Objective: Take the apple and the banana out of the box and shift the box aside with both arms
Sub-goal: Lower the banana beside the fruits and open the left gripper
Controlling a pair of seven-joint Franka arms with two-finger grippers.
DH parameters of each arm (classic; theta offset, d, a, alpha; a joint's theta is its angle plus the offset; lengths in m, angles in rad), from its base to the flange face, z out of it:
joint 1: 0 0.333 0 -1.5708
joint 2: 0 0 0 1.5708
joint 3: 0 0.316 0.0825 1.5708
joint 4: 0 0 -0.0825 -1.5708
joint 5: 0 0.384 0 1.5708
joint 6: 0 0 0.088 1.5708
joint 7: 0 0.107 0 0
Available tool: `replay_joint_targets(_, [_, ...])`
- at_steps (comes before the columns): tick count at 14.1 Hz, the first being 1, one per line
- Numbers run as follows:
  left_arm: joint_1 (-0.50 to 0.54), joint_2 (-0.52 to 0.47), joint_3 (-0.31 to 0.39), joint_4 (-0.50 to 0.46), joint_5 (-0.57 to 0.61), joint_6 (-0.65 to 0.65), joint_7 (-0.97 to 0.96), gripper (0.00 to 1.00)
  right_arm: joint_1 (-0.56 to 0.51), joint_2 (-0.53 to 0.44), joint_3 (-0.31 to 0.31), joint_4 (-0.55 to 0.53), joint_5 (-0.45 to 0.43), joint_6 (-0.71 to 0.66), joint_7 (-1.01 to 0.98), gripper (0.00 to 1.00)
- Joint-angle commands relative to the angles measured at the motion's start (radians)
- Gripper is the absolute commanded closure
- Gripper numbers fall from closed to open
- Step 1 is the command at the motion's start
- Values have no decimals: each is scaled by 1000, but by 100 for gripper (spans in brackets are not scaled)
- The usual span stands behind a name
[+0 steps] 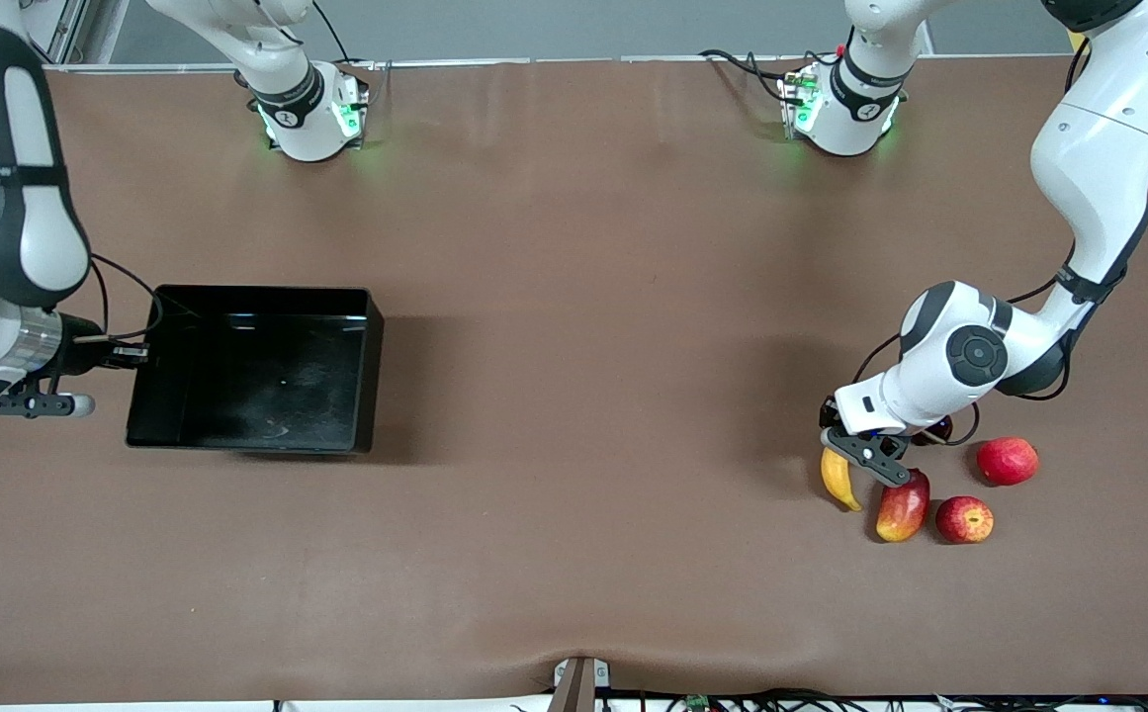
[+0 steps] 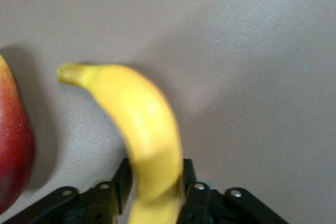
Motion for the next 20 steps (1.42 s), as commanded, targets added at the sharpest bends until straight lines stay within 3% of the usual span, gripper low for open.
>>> replay_joint_targets(1, [9, -1, -2, 7, 20, 13, -10, 0, -79, 51, 23, 8, 4, 38, -96, 100])
replay_joint_targets(6, [25, -105, -37, 4, 5, -7, -94, 0, -141, 126, 25, 8, 10, 104, -183, 100])
replay_joint_targets(12, [31, -280, -103, 9, -90, -168, -252, 0, -164, 148, 26, 13, 16, 112, -194, 100])
replay_joint_targets(13, [31, -305, -108, 7, -105, -186, -280, 0, -170, 148, 26, 19, 16, 107, -193, 65])
replay_joint_targets(14, [31, -328, -112, 7, -125, -206, -305, 0, -170, 149, 25, 27, 16, 103, -191, 17])
replay_joint_targets(15, [31, -351, -114, 9, -154, -223, -328, 0, -172, 157, 25, 34, 16, 104, -191, 0])
replay_joint_targets(18, [31, -418, -112, 42, -291, -290, -349, 0, -170, 156, 25, 64, 15, 101, -194, 0])
replay_joint_targets(20, [31, -428, -114, 121, -328, -423, -362, 0, -172, 151, 26, 91, 16, 103, -197, 0])
